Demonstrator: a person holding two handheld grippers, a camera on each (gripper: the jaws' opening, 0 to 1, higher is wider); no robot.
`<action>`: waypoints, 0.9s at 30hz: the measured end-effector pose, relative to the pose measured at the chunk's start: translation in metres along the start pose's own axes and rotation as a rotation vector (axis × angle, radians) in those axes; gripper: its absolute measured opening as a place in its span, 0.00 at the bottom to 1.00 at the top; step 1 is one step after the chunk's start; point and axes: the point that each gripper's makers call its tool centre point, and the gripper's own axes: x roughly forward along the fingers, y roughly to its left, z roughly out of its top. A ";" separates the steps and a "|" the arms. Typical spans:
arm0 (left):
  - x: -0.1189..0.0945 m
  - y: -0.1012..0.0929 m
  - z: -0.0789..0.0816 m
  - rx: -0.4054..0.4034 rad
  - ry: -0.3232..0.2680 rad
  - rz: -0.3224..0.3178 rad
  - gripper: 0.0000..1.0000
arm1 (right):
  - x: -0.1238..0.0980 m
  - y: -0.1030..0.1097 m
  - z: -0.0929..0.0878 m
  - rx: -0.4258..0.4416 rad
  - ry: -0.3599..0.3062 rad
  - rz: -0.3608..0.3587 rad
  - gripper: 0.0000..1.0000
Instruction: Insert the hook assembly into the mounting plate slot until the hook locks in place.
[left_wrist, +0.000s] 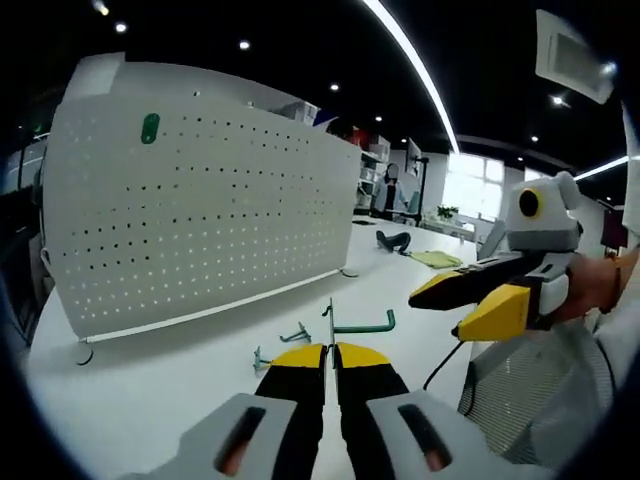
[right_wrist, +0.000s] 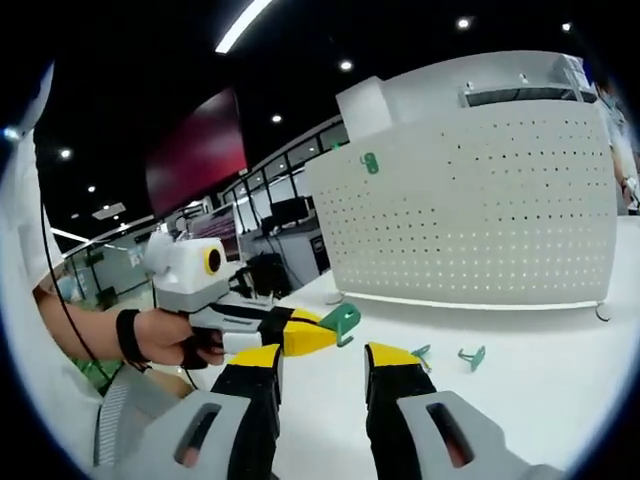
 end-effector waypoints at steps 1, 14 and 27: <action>-0.001 -0.001 0.001 -0.004 -0.004 0.001 0.03 | 0.000 0.000 0.000 0.002 -0.001 0.000 0.32; -0.008 -0.022 0.015 0.015 -0.058 -0.006 0.03 | 0.004 0.002 0.005 0.138 -0.059 0.026 0.22; -0.016 -0.037 0.023 0.046 -0.107 -0.017 0.03 | 0.005 0.004 0.009 0.269 -0.092 0.056 0.10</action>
